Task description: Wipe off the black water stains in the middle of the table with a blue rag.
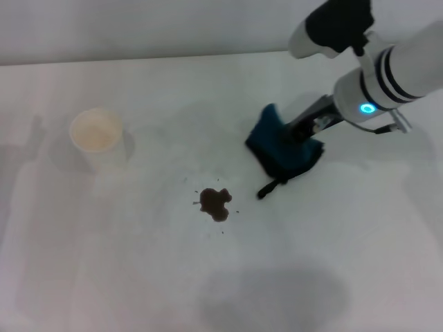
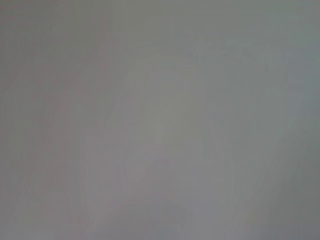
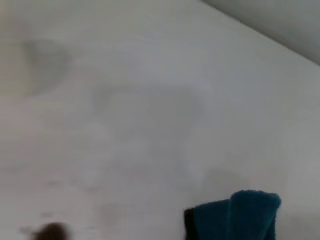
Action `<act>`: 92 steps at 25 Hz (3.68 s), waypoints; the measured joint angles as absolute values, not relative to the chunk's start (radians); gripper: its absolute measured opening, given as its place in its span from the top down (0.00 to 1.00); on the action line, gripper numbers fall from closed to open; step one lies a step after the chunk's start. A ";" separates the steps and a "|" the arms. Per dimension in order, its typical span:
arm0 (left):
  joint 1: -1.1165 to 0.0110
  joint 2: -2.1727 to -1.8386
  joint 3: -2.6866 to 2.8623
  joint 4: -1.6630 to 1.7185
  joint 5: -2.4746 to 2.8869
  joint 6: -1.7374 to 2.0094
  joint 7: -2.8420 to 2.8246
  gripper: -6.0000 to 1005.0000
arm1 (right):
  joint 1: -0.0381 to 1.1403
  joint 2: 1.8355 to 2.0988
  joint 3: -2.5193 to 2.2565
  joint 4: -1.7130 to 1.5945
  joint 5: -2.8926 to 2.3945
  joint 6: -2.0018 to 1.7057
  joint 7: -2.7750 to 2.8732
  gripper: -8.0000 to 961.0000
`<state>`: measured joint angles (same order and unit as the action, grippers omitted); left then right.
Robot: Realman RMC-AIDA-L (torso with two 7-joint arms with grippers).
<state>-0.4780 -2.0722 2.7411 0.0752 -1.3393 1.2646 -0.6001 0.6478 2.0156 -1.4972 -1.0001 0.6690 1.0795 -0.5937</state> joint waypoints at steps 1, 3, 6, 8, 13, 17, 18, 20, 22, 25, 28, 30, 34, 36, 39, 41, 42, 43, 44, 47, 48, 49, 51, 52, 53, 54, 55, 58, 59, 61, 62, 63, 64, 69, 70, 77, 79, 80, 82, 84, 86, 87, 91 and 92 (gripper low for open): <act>-0.478 -2.072 2.741 0.075 -1.339 1.265 -0.604 0.13 | 0.645 2.017 -1.508 -1.029 0.698 1.111 -0.617 0.90; -0.476 -2.071 2.741 0.075 -1.339 1.265 -0.618 0.13 | 0.642 2.017 -1.537 -1.075 0.749 1.146 -0.642 0.90; -0.474 -2.071 2.741 0.073 -1.338 1.265 -0.629 0.13 | 0.642 2.018 -1.607 -1.121 0.856 1.181 -0.698 0.90; -0.477 -2.071 2.742 0.071 -1.338 1.266 -0.633 0.13 | 0.645 2.020 -1.673 -1.123 0.926 1.173 -0.742 0.90; -0.492 -2.071 2.743 0.068 -1.334 1.265 -0.633 0.13 | 0.651 2.025 -1.884 -1.073 0.975 1.020 -0.780 0.90; -0.499 -2.071 2.747 0.066 -1.334 1.264 -0.634 0.13 | 0.652 2.028 -1.941 -1.030 0.978 0.942 -0.782 0.90; -0.498 -2.071 2.747 0.066 -1.334 1.264 -0.634 0.13 | 0.652 2.028 -1.942 -1.017 0.978 0.929 -0.783 0.90; -0.497 -2.071 2.747 0.065 -1.333 1.264 -0.634 0.13 | 0.652 2.028 -1.948 -0.990 0.979 0.905 -0.787 0.90; -0.497 -2.072 2.747 0.065 -1.333 1.263 -0.634 0.13 | 0.656 2.028 -1.955 -0.963 0.981 0.882 -0.789 0.90; -0.497 -2.072 2.747 0.067 -1.333 1.263 -0.634 0.13 | 0.661 2.028 -1.964 -0.941 0.982 0.845 -0.787 0.90; -0.504 -2.072 2.747 0.066 -1.333 1.263 -0.634 0.13 | 0.663 2.023 -1.958 -0.931 0.970 0.815 -0.788 0.90; -0.507 -2.072 2.748 0.066 -1.333 1.263 -0.634 0.13 | 0.673 2.019 -1.934 -0.915 0.952 0.800 -0.789 0.90; -0.517 -2.072 2.749 0.064 -1.333 1.262 -0.634 0.13 | 0.700 2.019 -1.867 -0.849 0.890 0.786 -0.786 0.90; -0.519 -2.072 2.749 0.064 -1.333 1.262 -0.634 0.13 | 0.714 2.019 -1.842 -0.815 0.878 0.773 -0.782 0.90; -0.520 -2.071 2.749 0.064 -1.333 1.262 -0.635 0.13 | 0.716 2.018 -1.804 -0.798 0.877 0.776 -0.785 0.90; -0.520 -2.071 2.749 0.064 -1.333 1.262 -0.635 0.13 | 0.716 2.017 -1.800 -0.805 0.879 0.807 -0.793 0.90; -0.520 -2.071 2.749 0.064 -1.333 1.262 -0.635 0.13 | 0.717 2.018 -1.803 -0.813 0.881 0.836 -0.801 0.90; -0.521 -2.071 2.749 0.064 -1.333 1.262 -0.635 0.13 | 0.718 2.020 -1.807 -0.826 0.884 0.876 -0.813 0.91; -0.522 -2.071 2.749 0.064 -1.333 1.262 -0.635 0.13 | 0.717 2.022 -1.815 -0.842 0.890 0.914 -0.826 0.91; -0.523 -2.071 2.749 0.064 -1.333 1.262 -0.635 0.13 | 0.706 2.023 -1.870 -0.903 0.936 1.008 -0.852 0.91; -0.523 -2.070 2.749 0.063 -1.333 1.262 -0.635 0.13 | 0.701 2.022 -1.889 -0.925 0.952 1.031 -0.860 0.91; -0.522 -2.070 2.749 0.062 -1.333 1.262 -0.635 0.13 | 0.697 2.022 -1.901 -0.940 0.962 1.053 -0.870 0.91; -0.522 -2.069 2.749 0.062 -1.333 1.259 -0.635 0.13 | 0.689 2.025 -1.911 -0.961 0.974 1.088 -0.900 0.91; -0.522 -2.069 2.749 0.061 -1.333 1.258 -0.635 0.13 | 0.687 2.026 -1.914 -0.964 0.977 1.091 -0.911 0.91; -0.522 -2.069 2.749 0.061 -1.333 1.257 -0.635 0.13 | 0.687 2.026 -1.917 -0.964 0.979 1.082 -0.915 0.91; -0.522 -2.070 2.749 0.061 -1.333 1.257 -0.635 0.13 | 0.686 2.028 -1.917 -0.959 0.981 1.066 -0.915 0.91; -0.522 -2.070 2.748 0.061 -1.333 1.257 -0.635 0.13 | 0.686 2.028 -1.915 -0.952 0.981 1.037 -0.913 0.91; -0.519 -2.071 2.744 0.061 -1.333 1.258 -0.635 0.13 | 0.681 2.024 -1.868 -0.917 0.977 0.943 -0.909 0.92; -0.519 -2.072 2.744 0.061 -1.333 1.258 -0.635 0.13 | 0.680 2.023 -1.842 -0.908 0.976 0.929 -0.909 0.92; -0.520 -2.071 2.746 0.061 -1.333 1.257 -0.635 0.13 | 0.679 2.019 -1.779 -0.884 0.969 0.905 -0.910 0.92; -0.522 -2.070 2.747 0.061 -1.333 1.256 -0.635 0.13 | 0.679 2.018 -1.752 -0.872 0.962 0.900 -0.910 0.92; -0.523 -2.069 2.747 0.061 -1.333 1.256 -0.635 0.13 | 0.678 2.014 -1.675 -0.848 0.940 0.898 -0.910 0.92; -0.523 -2.069 2.747 0.061 -1.333 1.256 -0.635 0.13 | 0.678 2.014 -1.675 -0.848 0.940 0.898 -0.910 0.92; -0.524 -2.069 2.743 0.059 -1.333 1.257 -0.635 0.13 | 0.643 2.011 -1.473 -0.819 0.839 0.928 -0.902 0.92; -0.524 -2.069 2.743 0.059 -1.333 1.257 -0.635 0.13 | 0.628 2.010 -1.434 -0.820 0.826 0.933 -0.895 0.92; -0.525 -2.069 2.743 0.050 -1.334 1.257 -0.635 0.13 | 0.575 2.015 -1.328 -0.835 0.830 0.943 -0.885 0.92; -0.530 -2.069 2.743 0.046 -1.334 1.257 -0.635 0.13 | 0.572 2.018 -1.335 -0.839 0.848 0.937 -0.885 0.91; -0.535 -2.069 2.743 0.045 -1.334 1.256 -0.635 0.13 | 0.572 2.020 -1.336 -0.838 0.859 0.930 -0.885 0.89; -0.544 -2.069 2.744 0.041 -1.334 1.256 -0.635 0.13 | 0.567 2.020 -1.337 -0.832 0.880 0.917 -0.885 0.87; -0.551 -2.070 2.744 0.035 -1.333 1.255 -0.635 0.13 | 0.557 2.020 -1.338 -0.832 0.902 0.907 -0.892 0.85; -0.552 -2.070 2.744 0.034 -1.333 1.255 -0.635 0.13 | 0.545 2.020 -1.348 -0.842 0.921 0.897 -0.911 0.83; -0.550 -2.070 2.743 0.034 -1.333 1.255 -0.635 0.13 | 0.536 2.020 -1.362 -0.853 0.934 0.886 -0.924 0.82; -0.543 -2.070 2.743 0.032 -1.335 1.255 -0.635 0.13 | 0.501 2.018 -1.406 -0.897 0.994 0.837 -0.935 0.65; -0.542 -2.070 2.743 0.032 -1.335 1.255 -0.635 0.13 | 0.492 2.017 -1.406 -0.908 1.015 0.829 -0.935 0.61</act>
